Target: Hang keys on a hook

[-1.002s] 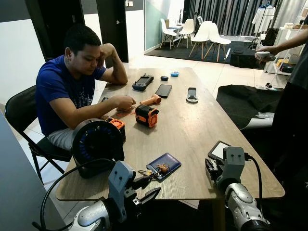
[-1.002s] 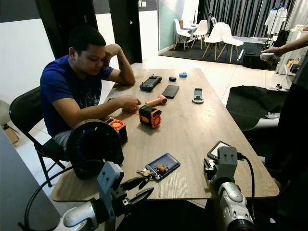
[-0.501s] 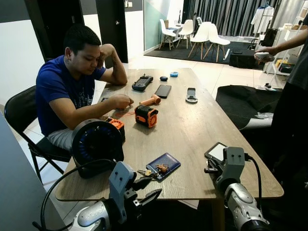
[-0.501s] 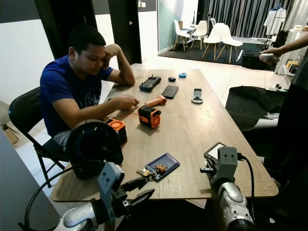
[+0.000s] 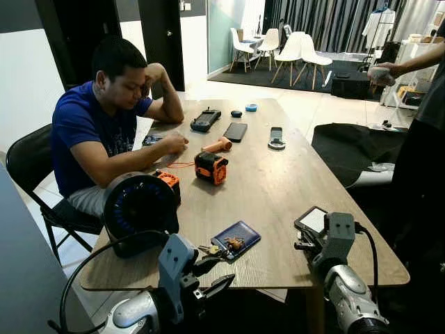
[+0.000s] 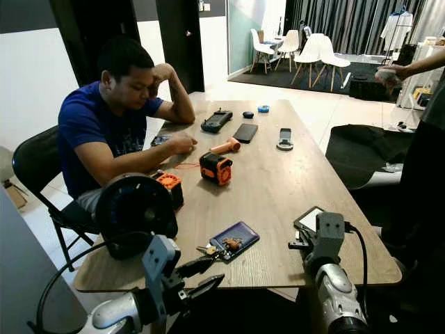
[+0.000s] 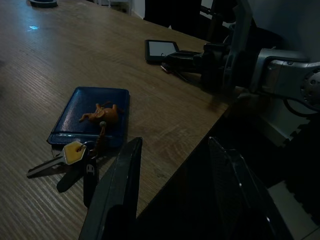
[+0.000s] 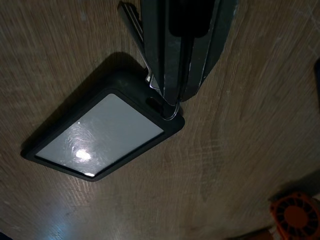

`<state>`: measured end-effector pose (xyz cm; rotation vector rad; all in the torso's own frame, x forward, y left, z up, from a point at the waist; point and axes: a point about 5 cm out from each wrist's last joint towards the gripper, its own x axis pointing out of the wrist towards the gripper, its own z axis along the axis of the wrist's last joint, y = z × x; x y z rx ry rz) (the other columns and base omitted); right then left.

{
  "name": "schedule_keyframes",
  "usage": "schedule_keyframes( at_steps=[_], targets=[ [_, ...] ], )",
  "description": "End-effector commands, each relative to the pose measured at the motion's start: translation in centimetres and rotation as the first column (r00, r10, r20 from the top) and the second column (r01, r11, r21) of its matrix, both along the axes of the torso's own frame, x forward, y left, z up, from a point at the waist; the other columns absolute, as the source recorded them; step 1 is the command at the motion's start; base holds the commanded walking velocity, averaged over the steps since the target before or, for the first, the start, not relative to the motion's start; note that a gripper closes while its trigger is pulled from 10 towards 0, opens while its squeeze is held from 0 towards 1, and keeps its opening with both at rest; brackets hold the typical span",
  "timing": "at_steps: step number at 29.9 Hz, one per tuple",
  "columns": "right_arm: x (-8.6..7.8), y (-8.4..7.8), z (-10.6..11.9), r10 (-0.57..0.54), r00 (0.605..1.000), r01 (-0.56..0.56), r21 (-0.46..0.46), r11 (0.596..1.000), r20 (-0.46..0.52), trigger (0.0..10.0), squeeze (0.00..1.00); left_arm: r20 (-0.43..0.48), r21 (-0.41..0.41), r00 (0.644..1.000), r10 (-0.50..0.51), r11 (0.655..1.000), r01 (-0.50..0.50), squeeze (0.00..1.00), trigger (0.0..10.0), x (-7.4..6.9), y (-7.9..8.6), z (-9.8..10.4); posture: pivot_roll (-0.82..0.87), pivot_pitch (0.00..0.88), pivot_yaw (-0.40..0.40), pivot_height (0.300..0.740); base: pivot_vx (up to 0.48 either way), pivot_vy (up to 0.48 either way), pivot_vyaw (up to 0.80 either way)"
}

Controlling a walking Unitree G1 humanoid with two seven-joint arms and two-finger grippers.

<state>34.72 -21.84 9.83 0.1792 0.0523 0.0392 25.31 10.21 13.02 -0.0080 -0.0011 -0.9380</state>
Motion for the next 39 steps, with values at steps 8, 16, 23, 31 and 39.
schedule_keyframes(
  at_steps=[8, 16, 23, 31, 39],
  targets=[
    [0.5, 0.6, 6.3, 0.006, 0.926, -0.066, 0.147, 0.987, 0.377, 3.6, 0.0, -0.007, 0.017, 1.0, -0.002, 1.0, 0.003, 0.0, 10.0, -0.2, 0.4, 0.0, 0.08, 0.08, 0.034, 0.74, 0.0, 0.0, 0.0],
    [0.5, 1.6, 9.8, 0.054, 0.857, -0.151, 0.151, 0.977, 0.513, 0.0, 0.0, -0.012, 0.018, 1.0, -0.003, 1.0, 0.003, 0.0, 10.0, -0.2, 0.6, -0.1, 0.07, 0.083, 0.035, 0.74, 0.0, 0.0, 0.0],
    [0.4, 1.8, 10.4, 0.065, 0.842, -0.174, 0.155, 0.972, 0.535, 0.0, 0.0, -0.013, 0.019, 1.0, -0.004, 1.0, 0.004, 0.0, 10.0, -0.2, 0.6, -0.1, 0.07, 0.081, 0.034, 0.74, 0.0, 0.0, 0.0],
    [0.2, 2.3, 10.7, 0.117, 0.836, -0.237, 0.16, 0.958, 0.536, 0.0, 0.0, -0.003, 0.028, 1.0, 0.002, 1.0, -0.002, 0.0, 10.0, 0.0, 1.1, -0.1, 0.08, 0.071, 0.034, 0.74, 0.0, 0.0, 0.0],
    [-2.0, 5.9, 10.4, 0.424, 0.754, -0.56, 0.155, 0.814, 0.501, 0.0, 0.0, -0.019, 0.048, 0.999, -0.049, 0.998, 0.05, 0.0, 10.0, -0.4, 2.8, 0.0, 0.08, 0.065, 0.031, 0.74, 0.0, 0.0, 0.0]
  ],
)
